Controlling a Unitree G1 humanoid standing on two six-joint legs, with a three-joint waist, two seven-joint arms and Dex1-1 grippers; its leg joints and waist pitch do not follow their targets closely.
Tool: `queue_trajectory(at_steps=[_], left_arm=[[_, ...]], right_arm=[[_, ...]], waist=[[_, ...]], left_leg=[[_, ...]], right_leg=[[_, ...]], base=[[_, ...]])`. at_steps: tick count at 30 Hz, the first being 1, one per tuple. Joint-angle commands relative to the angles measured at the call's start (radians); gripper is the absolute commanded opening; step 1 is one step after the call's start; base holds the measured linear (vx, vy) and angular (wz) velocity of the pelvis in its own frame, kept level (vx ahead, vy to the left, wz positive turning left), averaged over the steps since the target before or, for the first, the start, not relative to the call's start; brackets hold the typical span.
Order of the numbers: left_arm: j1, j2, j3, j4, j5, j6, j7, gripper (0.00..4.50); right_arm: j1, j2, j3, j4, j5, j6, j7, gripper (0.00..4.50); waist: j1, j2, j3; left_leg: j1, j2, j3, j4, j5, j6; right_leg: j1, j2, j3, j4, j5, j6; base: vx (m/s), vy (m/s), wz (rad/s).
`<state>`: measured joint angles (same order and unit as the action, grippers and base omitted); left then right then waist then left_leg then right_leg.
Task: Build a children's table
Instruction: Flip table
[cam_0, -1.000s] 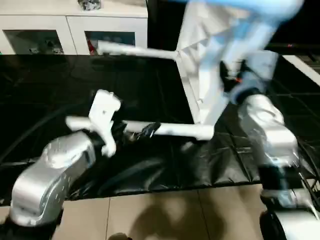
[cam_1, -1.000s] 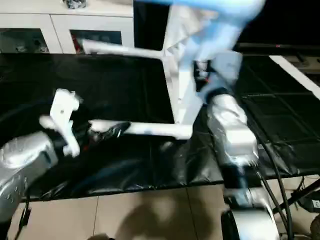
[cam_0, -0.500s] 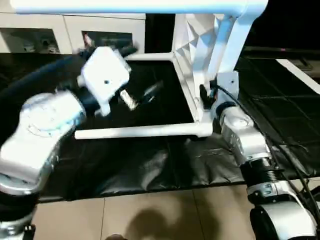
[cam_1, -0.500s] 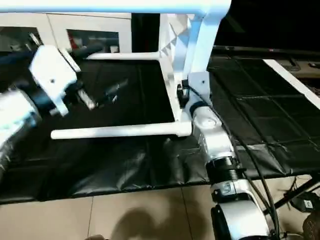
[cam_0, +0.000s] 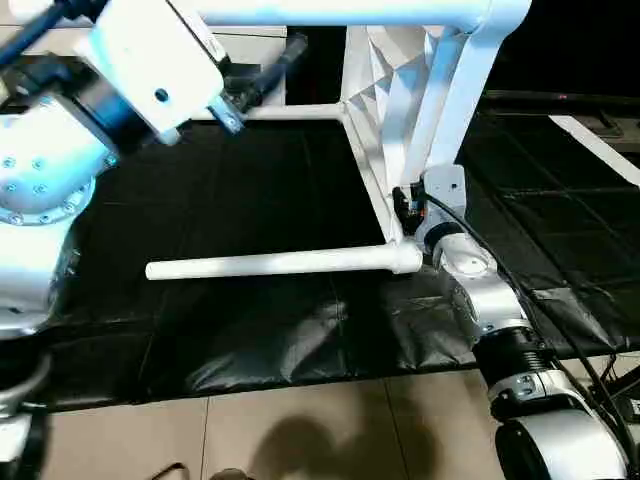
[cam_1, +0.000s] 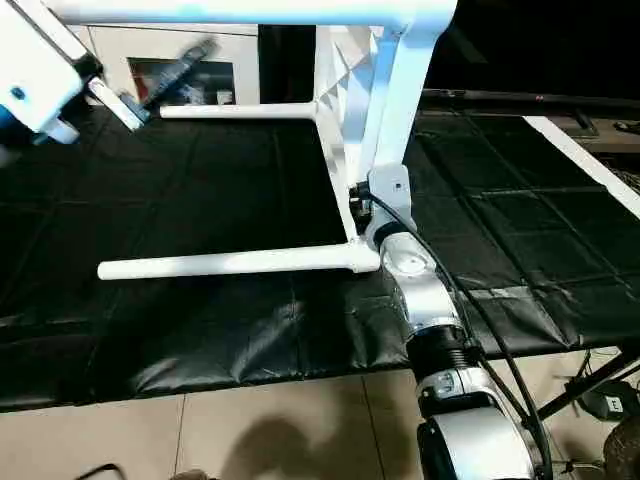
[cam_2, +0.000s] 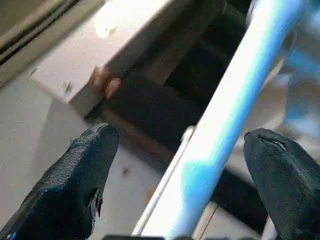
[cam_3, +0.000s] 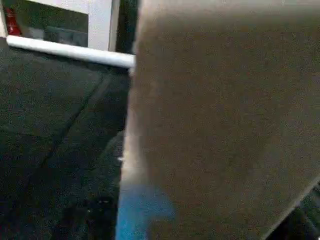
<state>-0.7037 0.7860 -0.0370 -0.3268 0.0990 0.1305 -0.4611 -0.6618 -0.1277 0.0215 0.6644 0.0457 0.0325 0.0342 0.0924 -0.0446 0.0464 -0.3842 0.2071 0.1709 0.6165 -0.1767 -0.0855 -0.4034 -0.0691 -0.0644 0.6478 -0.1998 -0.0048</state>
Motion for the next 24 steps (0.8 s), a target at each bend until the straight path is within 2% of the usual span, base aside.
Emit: queue_trajectory(at_steps=[1,3,6,8,9,10,11,12,13,15,16,21,22,24], left_arm=[[-0.019,0.026,-0.031,0.107,0.094,-0.027,-0.004,4.5],[-0.038,0.035,-0.041,0.157,0.133,-0.045,0.007,4.5],[-0.062,0.04,-0.052,0.204,0.156,-0.067,0.02,4.5],[-0.105,0.049,-0.084,0.279,0.184,-0.093,0.021,4.5],[-0.114,0.054,-0.094,0.299,0.19,-0.101,0.016,4.5],[-0.118,0.051,-0.096,0.311,0.196,-0.104,0.015,4.5],[-0.118,0.051,-0.096,0.311,0.196,-0.104,0.015,4.5],[-0.122,0.049,-0.097,0.322,0.2,-0.109,0.012,4.5],[-0.127,0.034,-0.087,0.342,0.19,-0.118,0.007,4.5],[-0.134,0.019,-0.08,0.343,0.178,-0.122,0.009,4.22],[-0.143,0.0,-0.076,0.346,0.173,-0.13,0.012,4.15],[-0.134,-0.028,-0.098,0.352,0.177,-0.133,0.015,3.8],[-0.129,-0.028,-0.096,0.352,0.179,-0.133,0.018,3.68],[-0.121,-0.027,-0.086,0.356,0.186,-0.131,0.027,3.56]], right_arm=[[-0.024,0.001,-0.006,0.042,-0.013,-0.033,0.017,2.12],[-0.026,0.005,-0.005,0.048,-0.015,-0.039,0.02,2.06],[-0.026,0.009,-0.002,0.049,-0.015,-0.042,0.02,1.97],[-0.026,0.014,0.002,0.05,-0.018,-0.047,0.021,1.96],[-0.027,0.016,0.003,0.052,-0.019,-0.049,0.02,1.95],[-0.029,0.017,0.002,0.057,-0.02,-0.053,0.019,1.95],[-0.029,0.017,0.002,0.057,-0.02,-0.053,0.019,1.95],[-0.03,0.018,0.002,0.061,-0.02,-0.057,0.019,1.95],[-0.035,0.015,-0.002,0.065,-0.025,-0.067,0.016,1.95],[-0.038,0.009,-0.003,0.063,-0.03,-0.068,0.012,1.94],[-0.043,0.003,-0.001,0.063,-0.04,-0.072,0.007,1.94],[-0.054,-0.019,0.014,0.048,-0.071,-0.08,0.014,1.94],[-0.056,-0.022,0.017,0.044,-0.075,-0.082,0.017,1.94],[-0.061,-0.031,0.024,0.033,-0.084,-0.087,0.025,1.94]], waist=[[0.0,0.021,-0.061],[-0.001,0.024,-0.062],[0.001,0.026,-0.064],[0.002,0.026,-0.063],[0.002,0.035,-0.064],[0.0,0.028,-0.063],[0.001,0.028,-0.062],[0.002,0.036,-0.064],[0.001,0.036,-0.064],[0.001,0.035,-0.063],[0.002,0.041,-0.063],[0.003,0.035,-0.062],[0.003,0.03,-0.062],[0.004,0.035,-0.062]], left_leg=[[0.022,0.015,-0.005,-0.078,-0.238,-0.093],[0.019,0.014,-0.007,-0.079,-0.234,-0.094],[0.022,0.016,-0.008,-0.079,-0.23,-0.096],[0.022,0.014,-0.008,-0.079,-0.236,-0.094],[0.023,0.015,-0.01,-0.08,-0.243,-0.097],[0.021,0.016,-0.01,-0.081,-0.247,-0.096],[0.021,0.016,-0.01,-0.081,-0.247,-0.095],[0.02,0.016,-0.01,-0.079,-0.238,-0.097],[0.02,0.016,-0.01,-0.079,-0.234,-0.097],[0.022,0.016,-0.009,-0.079,-0.238,-0.098],[0.023,0.016,-0.009,-0.079,-0.248,-0.101],[0.021,0.016,-0.009,-0.079,-0.243,-0.091],[0.02,0.016,-0.008,-0.078,-0.238,-0.088],[0.019,0.017,-0.009,-0.078,-0.23,-0.086]], right_leg=[[0.037,-0.056,0.046,-0.069,-0.164,-0.128],[0.04,-0.058,0.046,-0.067,-0.157,-0.133],[0.039,-0.059,0.046,-0.064,-0.126,-0.149],[0.039,-0.058,0.045,-0.064,-0.12,-0.156],[0.039,-0.06,0.046,-0.063,-0.121,-0.159],[0.042,-0.061,0.046,-0.064,-0.122,-0.161],[0.041,-0.062,0.046,-0.065,-0.127,-0.162],[0.041,-0.064,0.047,-0.062,-0.115,-0.166],[0.041,-0.062,0.047,-0.063,-0.103,-0.17],[0.041,-0.061,0.047,-0.062,-0.099,-0.177],[0.039,-0.06,0.047,-0.064,-0.103,-0.18],[0.043,-0.062,0.048,-0.064,-0.11,-0.18],[0.044,-0.062,0.048,-0.064,-0.114,-0.179],[0.043,-0.062,0.047,-0.063,-0.114,-0.178]], base=[[0.0,0.0,0.0],[0.0,0.0,0.0],[0.0,0.0,0.0],[0.0,0.0,0.0],[0.0,0.0,0.0],[0.0,0.0,0.0],[0.0,0.0,0.0],[0.0,0.0,0.0],[0.0,0.0,0.0],[0.0,0.0,0.0],[0.0,0.0,0.0],[0.0,0.0,0.0],[0.0,0.0,0.0],[0.0,0.0,0.0]])
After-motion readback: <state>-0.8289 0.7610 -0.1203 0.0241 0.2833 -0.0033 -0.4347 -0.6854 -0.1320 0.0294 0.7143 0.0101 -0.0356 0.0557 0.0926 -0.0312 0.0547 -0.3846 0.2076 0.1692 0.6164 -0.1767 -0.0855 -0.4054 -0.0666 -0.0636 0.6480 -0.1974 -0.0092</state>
